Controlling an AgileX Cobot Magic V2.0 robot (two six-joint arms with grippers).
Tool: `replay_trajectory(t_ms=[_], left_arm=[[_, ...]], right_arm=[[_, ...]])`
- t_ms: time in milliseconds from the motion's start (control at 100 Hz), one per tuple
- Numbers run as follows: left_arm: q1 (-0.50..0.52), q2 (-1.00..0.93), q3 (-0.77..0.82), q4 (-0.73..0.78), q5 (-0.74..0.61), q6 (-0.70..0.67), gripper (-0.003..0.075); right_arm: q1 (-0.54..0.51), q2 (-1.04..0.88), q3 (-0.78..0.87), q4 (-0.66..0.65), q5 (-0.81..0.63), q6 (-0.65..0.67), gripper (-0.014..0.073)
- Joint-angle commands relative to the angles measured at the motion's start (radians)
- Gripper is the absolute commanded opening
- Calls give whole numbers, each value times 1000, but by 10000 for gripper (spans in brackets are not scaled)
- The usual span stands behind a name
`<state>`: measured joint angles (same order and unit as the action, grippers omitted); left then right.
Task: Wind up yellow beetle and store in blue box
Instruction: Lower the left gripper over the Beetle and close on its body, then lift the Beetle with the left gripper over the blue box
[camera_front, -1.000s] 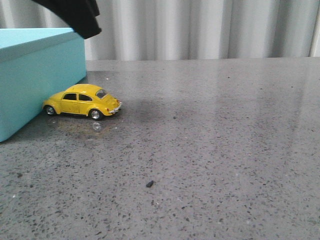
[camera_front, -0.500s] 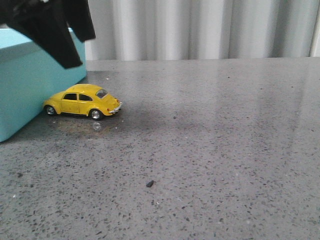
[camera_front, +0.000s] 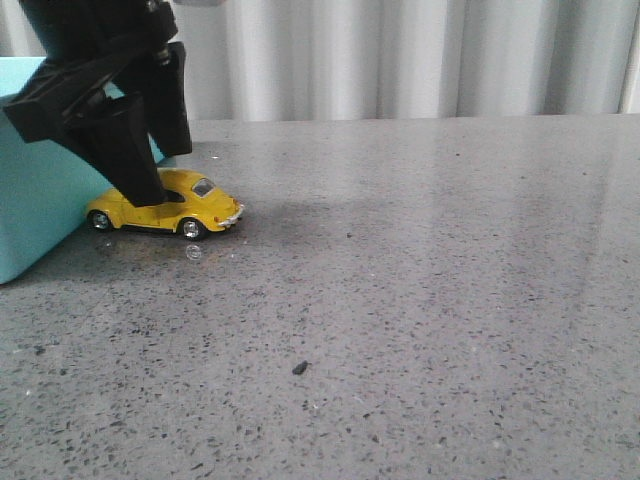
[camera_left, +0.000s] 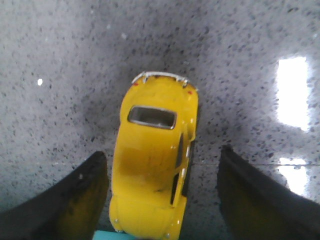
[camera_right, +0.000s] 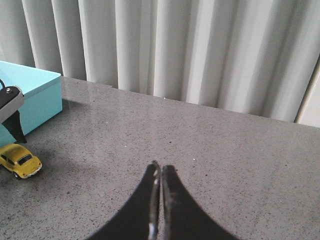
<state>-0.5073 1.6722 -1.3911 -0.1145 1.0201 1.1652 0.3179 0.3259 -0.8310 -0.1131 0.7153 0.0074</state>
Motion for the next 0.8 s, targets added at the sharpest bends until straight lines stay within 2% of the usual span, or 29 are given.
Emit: replay_trajectory(t_ms=[0,310,640,790], left_arm=[[21,-38,-22,-68,-43,0,430],[36,-6,-22,-137,-47,4,430],[33,23,-22,-137,-45,4,428],[33,23,-22,-140,-45,4,398]], right_arm=[[1,10,-21,-2,-82,-7,-41],[1,10,-21,-2,-106,-7,-41],[1,10,-21,-2,-108,-7,-41],[1,10,-21,-2,-114,-7,-41]])
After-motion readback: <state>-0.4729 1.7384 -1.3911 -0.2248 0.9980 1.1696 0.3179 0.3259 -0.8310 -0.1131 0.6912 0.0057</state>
